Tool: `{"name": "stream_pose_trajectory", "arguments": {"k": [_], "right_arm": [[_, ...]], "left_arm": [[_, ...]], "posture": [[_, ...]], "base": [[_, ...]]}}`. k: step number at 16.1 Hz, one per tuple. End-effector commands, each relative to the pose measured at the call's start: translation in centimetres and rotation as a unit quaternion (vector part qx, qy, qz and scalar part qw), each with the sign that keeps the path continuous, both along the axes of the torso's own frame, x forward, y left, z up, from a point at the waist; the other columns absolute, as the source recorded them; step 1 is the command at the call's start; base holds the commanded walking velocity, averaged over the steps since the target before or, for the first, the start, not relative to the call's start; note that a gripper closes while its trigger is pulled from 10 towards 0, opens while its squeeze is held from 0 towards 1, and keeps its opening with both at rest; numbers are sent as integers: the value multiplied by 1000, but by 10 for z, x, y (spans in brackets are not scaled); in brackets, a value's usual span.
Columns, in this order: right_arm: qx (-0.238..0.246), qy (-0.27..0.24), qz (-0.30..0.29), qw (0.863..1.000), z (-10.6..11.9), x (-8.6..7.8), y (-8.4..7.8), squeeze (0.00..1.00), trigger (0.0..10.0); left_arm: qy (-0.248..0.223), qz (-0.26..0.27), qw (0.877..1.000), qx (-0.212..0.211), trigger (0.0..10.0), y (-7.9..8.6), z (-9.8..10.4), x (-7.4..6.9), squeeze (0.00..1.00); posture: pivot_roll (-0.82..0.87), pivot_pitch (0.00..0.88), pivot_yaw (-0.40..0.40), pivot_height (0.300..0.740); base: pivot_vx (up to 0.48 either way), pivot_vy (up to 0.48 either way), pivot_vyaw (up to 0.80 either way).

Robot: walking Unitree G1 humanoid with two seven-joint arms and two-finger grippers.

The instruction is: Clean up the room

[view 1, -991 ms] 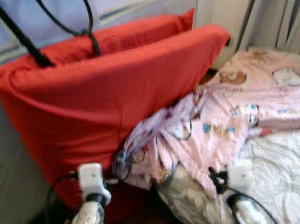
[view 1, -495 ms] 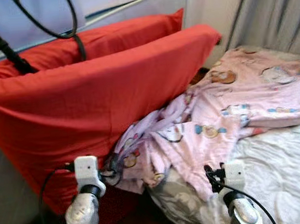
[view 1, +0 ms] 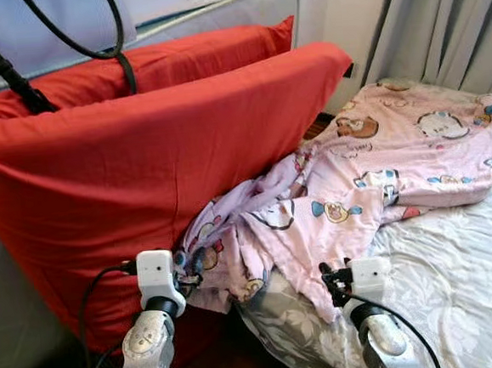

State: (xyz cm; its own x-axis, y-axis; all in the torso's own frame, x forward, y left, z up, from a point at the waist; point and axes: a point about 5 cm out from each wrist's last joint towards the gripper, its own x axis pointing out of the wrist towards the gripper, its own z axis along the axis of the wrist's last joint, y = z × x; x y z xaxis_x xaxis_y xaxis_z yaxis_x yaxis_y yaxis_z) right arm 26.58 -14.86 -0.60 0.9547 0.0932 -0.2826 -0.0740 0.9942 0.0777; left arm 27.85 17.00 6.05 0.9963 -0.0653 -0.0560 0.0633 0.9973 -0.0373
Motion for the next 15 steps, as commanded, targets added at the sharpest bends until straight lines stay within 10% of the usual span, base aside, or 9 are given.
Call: {"name": "stream_pose_trajectory", "arguments": {"k": [1,8,12,13,15], "right_arm": [[-9,15,3,1000,-7,-8,-2,0,10000],[-16,39,28,999,-14,-13,8,0,10000],[-35,55,35,997,0,17,13,0,10000],[-35,65,32,997,7,30,14,882,10000],[-27,74,28,996,14,40,17,1000,10000]], "left_arm": [[0,3,1000,1,10000,1,0,-4,0],[-7,27,999,21,10000,21,9,-10,0],[-13,22,999,22,10000,17,18,-7,0],[-18,25,999,22,10000,18,23,-11,0],[-22,33,999,24,10000,21,27,-17,0]], "posture": [[28,54,-54,616],[53,162,-67,616],[69,221,-74,616],[94,248,-86,616],[112,272,-95,616]], "base": [[0,0,0],[0,0,0],[0,0,0],[0,0,0],[0,0,0]]}}
